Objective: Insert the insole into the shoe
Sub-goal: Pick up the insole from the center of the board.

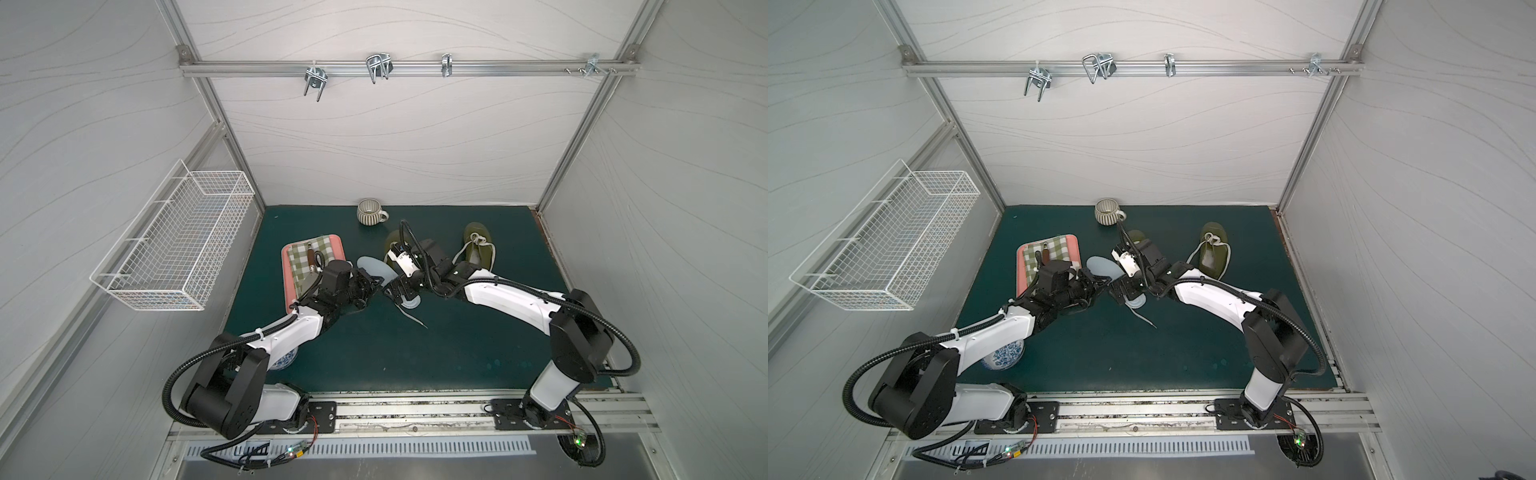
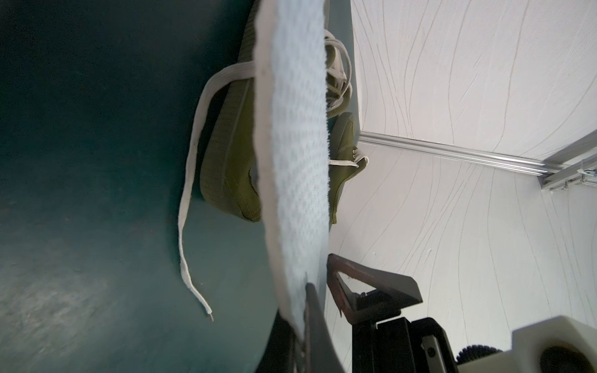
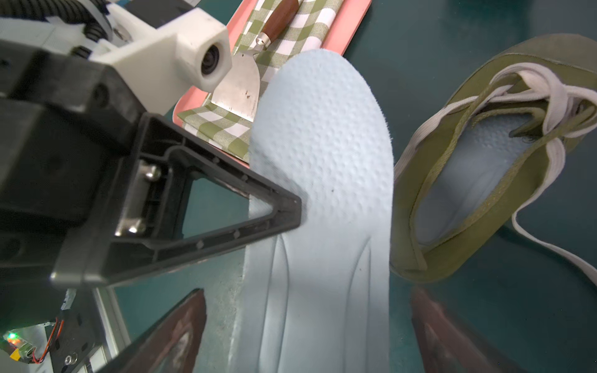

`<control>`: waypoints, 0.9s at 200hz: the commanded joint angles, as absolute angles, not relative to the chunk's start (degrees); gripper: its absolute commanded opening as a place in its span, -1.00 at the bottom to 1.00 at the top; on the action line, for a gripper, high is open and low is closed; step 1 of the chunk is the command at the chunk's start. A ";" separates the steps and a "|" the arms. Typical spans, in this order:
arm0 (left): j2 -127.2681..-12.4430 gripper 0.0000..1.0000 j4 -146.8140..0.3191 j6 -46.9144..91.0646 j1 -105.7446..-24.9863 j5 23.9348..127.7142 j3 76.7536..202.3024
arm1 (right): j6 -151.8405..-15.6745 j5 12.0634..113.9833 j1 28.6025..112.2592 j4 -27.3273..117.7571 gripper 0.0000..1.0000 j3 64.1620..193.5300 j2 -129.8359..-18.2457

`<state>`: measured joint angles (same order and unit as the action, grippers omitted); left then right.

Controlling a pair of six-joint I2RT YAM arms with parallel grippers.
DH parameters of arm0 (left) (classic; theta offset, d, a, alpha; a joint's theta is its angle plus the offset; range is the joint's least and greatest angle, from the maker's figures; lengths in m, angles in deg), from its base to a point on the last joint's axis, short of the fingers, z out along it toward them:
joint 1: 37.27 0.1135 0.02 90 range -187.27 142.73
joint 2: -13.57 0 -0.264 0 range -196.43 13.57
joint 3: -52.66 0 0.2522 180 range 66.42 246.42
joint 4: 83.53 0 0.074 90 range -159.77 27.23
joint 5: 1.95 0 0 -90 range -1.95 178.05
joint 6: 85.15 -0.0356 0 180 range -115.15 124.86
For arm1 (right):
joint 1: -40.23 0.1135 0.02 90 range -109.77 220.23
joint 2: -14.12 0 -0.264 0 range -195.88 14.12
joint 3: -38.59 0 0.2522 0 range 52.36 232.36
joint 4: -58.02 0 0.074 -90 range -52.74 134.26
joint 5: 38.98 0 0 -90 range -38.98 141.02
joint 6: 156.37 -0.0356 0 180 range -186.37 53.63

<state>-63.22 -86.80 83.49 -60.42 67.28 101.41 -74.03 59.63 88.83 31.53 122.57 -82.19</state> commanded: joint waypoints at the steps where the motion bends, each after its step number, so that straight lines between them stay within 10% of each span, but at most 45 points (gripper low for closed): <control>1: -64.04 -1.00 -91.00 85.67 -60.03 65.80 101.15 | -73.35 59.22 89.27 30.16 0.97 122.51 -83.79; 84: -64.99 -1.00 -92.64 86.78 -60.03 64.69 100.75 | -73.35 57.93 89.26 30.83 0.71 122.79 -86.22; 144: -66.62 -1.00 -93.48 87.77 -59.94 63.82 100.28 | -72.54 56.67 89.18 30.02 0.14 122.49 -85.16; 180: -68.89 -0.44 -97.94 88.59 -59.74 61.12 100.81 | -72.70 56.41 89.05 26.49 -0.12 123.89 -85.15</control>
